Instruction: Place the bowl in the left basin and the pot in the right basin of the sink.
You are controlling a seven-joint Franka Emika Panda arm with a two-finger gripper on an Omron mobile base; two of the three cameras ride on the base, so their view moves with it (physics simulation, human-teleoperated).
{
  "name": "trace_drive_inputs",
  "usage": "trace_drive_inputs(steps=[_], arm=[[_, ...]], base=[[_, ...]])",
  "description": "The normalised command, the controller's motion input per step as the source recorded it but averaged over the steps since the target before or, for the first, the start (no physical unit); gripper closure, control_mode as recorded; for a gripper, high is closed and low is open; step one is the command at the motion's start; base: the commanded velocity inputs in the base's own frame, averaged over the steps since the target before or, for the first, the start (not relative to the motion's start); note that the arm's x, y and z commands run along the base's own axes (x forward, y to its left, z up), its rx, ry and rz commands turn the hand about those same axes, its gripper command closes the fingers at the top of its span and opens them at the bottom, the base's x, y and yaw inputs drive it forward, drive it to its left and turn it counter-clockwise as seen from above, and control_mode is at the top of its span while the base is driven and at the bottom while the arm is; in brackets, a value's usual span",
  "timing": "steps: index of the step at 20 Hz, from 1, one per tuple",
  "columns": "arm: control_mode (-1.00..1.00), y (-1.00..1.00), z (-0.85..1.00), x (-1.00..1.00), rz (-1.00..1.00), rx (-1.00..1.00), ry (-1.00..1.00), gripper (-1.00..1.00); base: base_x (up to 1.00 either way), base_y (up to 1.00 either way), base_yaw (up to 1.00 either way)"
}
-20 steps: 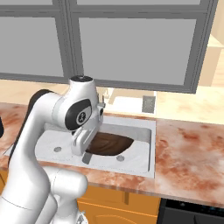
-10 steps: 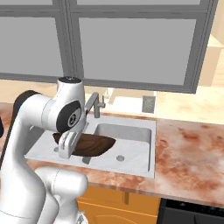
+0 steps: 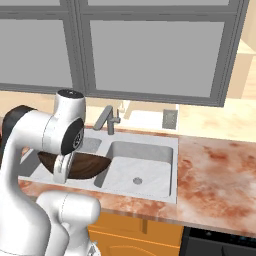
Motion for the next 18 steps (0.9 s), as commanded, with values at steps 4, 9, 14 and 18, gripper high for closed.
trace_drive_inputs(steps=[4,9,14,18], arm=[[-1.0,0.43,0.06,-0.02,0.13,0.09,0.0,1.0],[-1.0,0.44,0.05,0.06,0.08,0.05,0.0,1.0],[-1.0,0.45,0.03,0.11,0.05,0.02,0.0,1.0],[-1.0,0.39,0.0,0.19,0.01,0.01,0.0,1.0]], base=[[0.0,0.0,0.0],[0.0,0.0,0.0],[0.0,0.0,0.0],[0.0,0.0,0.0]])
